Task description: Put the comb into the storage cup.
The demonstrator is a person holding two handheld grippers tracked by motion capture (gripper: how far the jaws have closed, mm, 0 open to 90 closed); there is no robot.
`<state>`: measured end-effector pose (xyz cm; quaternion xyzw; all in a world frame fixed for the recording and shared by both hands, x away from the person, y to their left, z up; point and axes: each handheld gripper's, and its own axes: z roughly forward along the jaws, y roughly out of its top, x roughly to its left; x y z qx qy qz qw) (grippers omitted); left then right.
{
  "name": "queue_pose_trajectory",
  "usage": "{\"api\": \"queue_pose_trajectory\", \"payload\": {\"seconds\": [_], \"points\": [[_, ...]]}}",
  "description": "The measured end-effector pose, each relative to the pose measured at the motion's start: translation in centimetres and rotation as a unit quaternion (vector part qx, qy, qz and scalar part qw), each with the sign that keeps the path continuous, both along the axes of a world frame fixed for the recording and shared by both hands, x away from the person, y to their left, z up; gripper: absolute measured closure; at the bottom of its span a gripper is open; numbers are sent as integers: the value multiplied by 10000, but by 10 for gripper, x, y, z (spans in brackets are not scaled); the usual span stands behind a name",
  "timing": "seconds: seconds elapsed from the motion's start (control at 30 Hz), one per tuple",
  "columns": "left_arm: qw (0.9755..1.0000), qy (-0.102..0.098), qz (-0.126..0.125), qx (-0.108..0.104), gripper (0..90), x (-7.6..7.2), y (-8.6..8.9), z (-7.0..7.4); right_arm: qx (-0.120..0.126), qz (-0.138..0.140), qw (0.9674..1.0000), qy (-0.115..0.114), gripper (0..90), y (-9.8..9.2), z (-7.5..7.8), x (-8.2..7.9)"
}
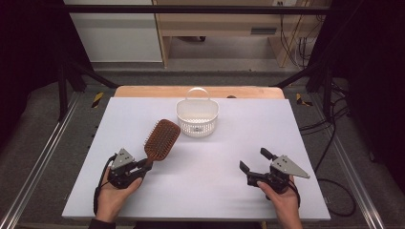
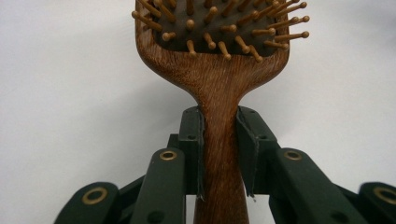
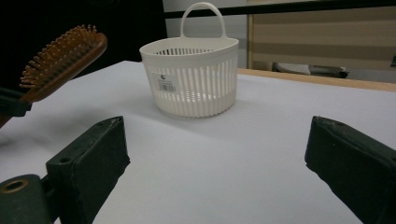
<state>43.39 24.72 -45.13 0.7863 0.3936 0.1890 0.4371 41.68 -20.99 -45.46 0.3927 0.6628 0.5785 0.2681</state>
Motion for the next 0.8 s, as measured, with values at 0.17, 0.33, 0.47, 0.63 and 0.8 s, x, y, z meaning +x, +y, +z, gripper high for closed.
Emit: {"api": "queue_pose_trajectory", "payload": {"seconds": [0.17,0.33,0.47,0.63,0.8], "points": [[9999,-107,58,-120,725,-2,0,1,14,201,9998,48,60,19,6,4],[9992,-321,98,-234,725,-5,3,1,50,592,9981,136,57,54,12,14],[9982,-489,114,-318,725,-7,2,2,180,812,9961,278,54,77,15,22],[9979,-538,105,-335,725,-8,1,1,311,1058,9928,472,48,98,19,28],[9972,-656,56,-365,725,-10,-2,3,524,1377,9869,662,54,126,27,39]]}}
